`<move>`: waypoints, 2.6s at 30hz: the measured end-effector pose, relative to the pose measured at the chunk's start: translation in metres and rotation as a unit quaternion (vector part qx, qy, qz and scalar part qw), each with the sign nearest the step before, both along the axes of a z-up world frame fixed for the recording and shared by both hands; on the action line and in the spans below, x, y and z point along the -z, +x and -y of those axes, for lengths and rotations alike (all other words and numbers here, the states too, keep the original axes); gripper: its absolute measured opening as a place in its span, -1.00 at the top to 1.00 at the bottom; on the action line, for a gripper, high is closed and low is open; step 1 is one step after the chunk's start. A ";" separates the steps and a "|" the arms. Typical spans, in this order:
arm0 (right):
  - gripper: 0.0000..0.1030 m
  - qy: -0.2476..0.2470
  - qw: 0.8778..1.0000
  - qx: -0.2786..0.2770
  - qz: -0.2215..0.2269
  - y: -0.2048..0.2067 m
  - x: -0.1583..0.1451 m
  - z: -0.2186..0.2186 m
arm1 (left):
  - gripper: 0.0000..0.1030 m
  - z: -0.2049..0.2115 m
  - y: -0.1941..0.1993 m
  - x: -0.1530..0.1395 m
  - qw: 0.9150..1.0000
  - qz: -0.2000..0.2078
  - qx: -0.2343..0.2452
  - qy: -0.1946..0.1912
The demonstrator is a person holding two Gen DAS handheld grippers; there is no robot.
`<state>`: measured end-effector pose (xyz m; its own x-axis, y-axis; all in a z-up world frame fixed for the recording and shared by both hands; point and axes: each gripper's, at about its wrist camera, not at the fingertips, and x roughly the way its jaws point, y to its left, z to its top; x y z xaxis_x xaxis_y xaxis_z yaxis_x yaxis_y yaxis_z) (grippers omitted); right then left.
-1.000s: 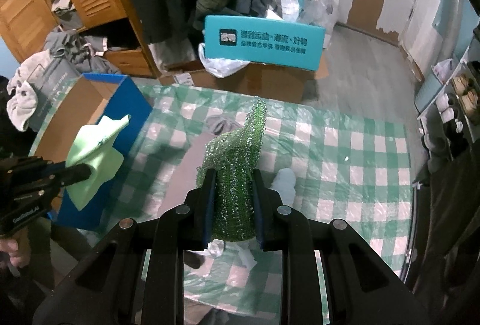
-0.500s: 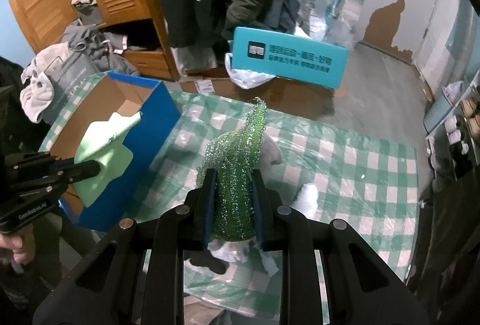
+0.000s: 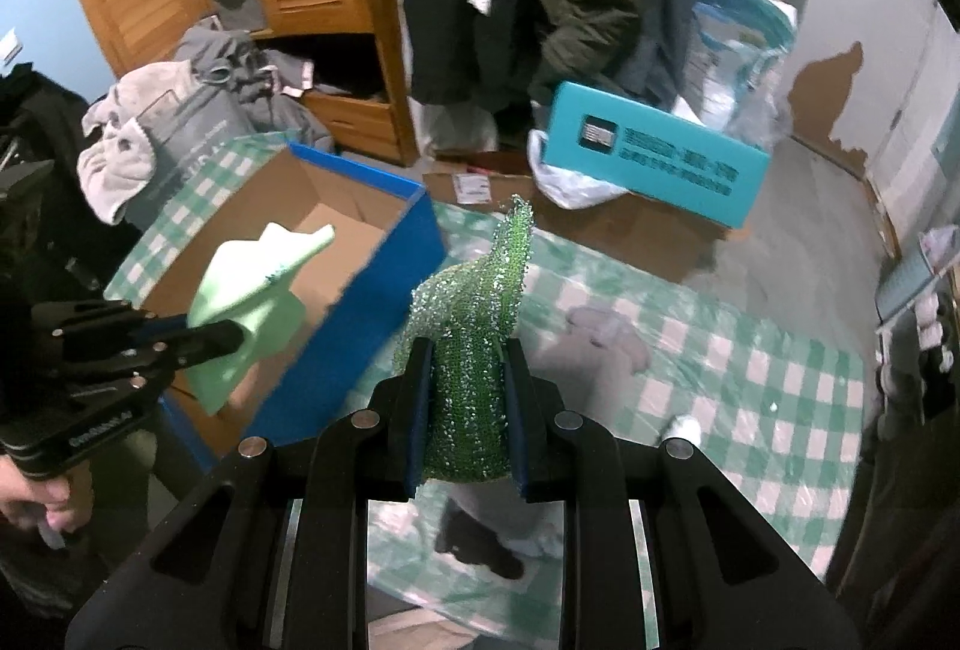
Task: Organize soft objects
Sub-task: 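Carry the green foam and green scrubber pad with both grippers over the cardboard box, then lower both items into the box and open both grippers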
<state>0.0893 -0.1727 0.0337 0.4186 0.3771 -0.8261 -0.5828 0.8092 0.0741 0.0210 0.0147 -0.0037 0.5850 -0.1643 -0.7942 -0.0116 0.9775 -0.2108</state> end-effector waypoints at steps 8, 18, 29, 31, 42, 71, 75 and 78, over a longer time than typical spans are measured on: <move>0.59 -0.002 0.999 -0.036 -0.007 -0.005 0.001 -0.050 | 0.86 -0.034 -0.006 0.008 0.999 -0.010 -0.033 -0.007; 0.59 -0.014 0.997 -0.076 -0.028 -0.006 0.017 -0.104 | 0.86 -0.068 -0.011 0.025 0.998 -0.024 -0.063 -0.003; 0.59 -0.039 0.992 -0.110 -0.054 -0.007 0.043 -0.151 | 0.86 -0.099 -0.016 0.039 0.995 -0.042 -0.093 -0.006; 0.59 -0.043 0.991 -0.113 -0.059 -0.006 0.047 -0.157 | 0.86 -0.101 -0.016 0.040 0.994 -0.044 -0.096 -0.006; 0.49 -0.050 0.989 -0.123 -0.070 -0.006 0.057 -0.174 | 0.66 -0.115 -0.018 0.048 0.991 -0.058 -0.120 -0.011; -0.17 -0.031 0.997 -0.049 -0.046 0.006 0.035 -0.107 | 0.01 -0.071 -0.006 0.042 0.996 -0.044 -0.082 -0.013; -0.17 -0.031 0.998 -0.034 -0.051 0.008 0.035 -0.087 | 0.01 -0.061 -0.003 0.037 0.996 -0.041 -0.071 -0.022; -0.18 -0.030 0.998 -0.024 -0.048 0.009 0.032 -0.073 | -0.04 -0.053 -0.001 0.035 0.997 -0.039 -0.066 -0.024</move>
